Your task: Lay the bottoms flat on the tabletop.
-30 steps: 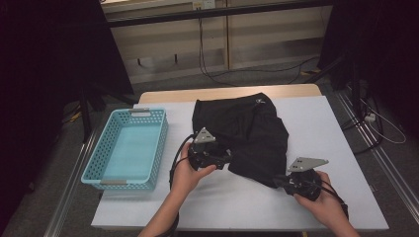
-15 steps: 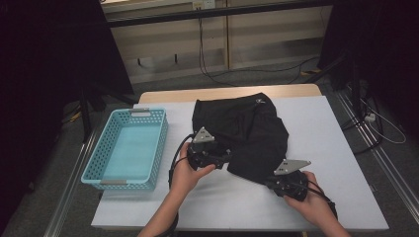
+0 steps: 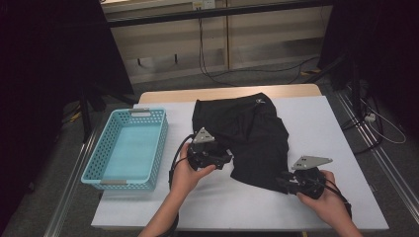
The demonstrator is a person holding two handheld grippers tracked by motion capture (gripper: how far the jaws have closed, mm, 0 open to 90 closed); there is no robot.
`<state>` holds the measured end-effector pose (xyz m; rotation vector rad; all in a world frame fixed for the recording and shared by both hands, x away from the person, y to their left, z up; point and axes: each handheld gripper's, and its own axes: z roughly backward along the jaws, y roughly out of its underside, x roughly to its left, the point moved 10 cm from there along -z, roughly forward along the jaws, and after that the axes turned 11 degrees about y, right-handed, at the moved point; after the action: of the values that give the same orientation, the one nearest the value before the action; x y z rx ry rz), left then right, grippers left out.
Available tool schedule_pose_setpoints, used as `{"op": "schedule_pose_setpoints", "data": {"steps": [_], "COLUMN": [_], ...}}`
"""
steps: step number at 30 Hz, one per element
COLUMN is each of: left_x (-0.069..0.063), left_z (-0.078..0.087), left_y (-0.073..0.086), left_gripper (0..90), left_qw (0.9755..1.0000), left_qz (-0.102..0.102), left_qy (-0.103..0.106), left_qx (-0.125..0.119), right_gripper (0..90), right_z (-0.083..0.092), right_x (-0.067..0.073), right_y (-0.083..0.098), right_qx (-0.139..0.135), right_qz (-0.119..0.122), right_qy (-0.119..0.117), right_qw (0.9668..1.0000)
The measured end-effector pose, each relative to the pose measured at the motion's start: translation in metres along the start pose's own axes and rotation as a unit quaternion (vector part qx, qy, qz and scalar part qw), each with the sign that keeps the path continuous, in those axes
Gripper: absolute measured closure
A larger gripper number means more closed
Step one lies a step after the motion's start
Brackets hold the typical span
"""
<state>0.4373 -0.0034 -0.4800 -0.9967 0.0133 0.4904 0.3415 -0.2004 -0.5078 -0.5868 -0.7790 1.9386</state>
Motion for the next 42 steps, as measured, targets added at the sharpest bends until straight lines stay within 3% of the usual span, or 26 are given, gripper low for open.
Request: {"op": "schedule_pose_setpoints", "data": {"steps": [2, 7, 13, 16, 21, 30, 42], "left_x": [0.001, 0.000, 0.000, 0.000, -0.001, 0.001, 0.001], "left_z": [-0.001, -0.001, 0.000, 0.000, 0.001, 0.003, 0.000], "left_y": [0.000, 0.002, 0.002, 0.002, 0.002, 0.002, 0.005], "left_gripper": [24.4, 24.3, 23.6, 21.8, 19.5, 18.2, 18.2], "left_qw": [1.0000, 1.0000, 1.0000, 1.0000, 0.9999, 0.9999, 0.9999], "left_qz": [-0.001, -0.001, -0.004, -0.003, -0.009, -0.009, -0.008], "left_qy": [-0.008, 0.001, 0.002, 0.002, 0.006, 0.003, 0.005], "left_qx": [-0.001, 0.004, 0.002, 0.001, 0.007, 0.007, 0.011], "right_gripper": [64.3, 62.7, 71.7, 89.5, 90.0, 90.0, 89.9], "right_z": [-0.002, -0.020, -0.028, -0.027, -0.023, -0.001, -0.001], "right_x": [-0.003, -0.027, -0.029, -0.028, -0.032, -0.060, -0.077], "right_y": [-0.003, -0.009, -0.001, 0.001, 0.004, 0.014, 0.015], "right_qx": [-0.006, 0.003, 0.025, 0.032, 0.033, 0.019, 0.019], "right_qz": [-0.004, -0.020, -0.034, -0.031, -0.045, -0.076, -0.070], "right_qy": [0.011, 0.085, 0.077, 0.061, 0.048, 0.056, 0.091], "right_qw": [0.9999, 0.9962, 0.9961, 0.9972, 0.9973, 0.9954, 0.9932]}}
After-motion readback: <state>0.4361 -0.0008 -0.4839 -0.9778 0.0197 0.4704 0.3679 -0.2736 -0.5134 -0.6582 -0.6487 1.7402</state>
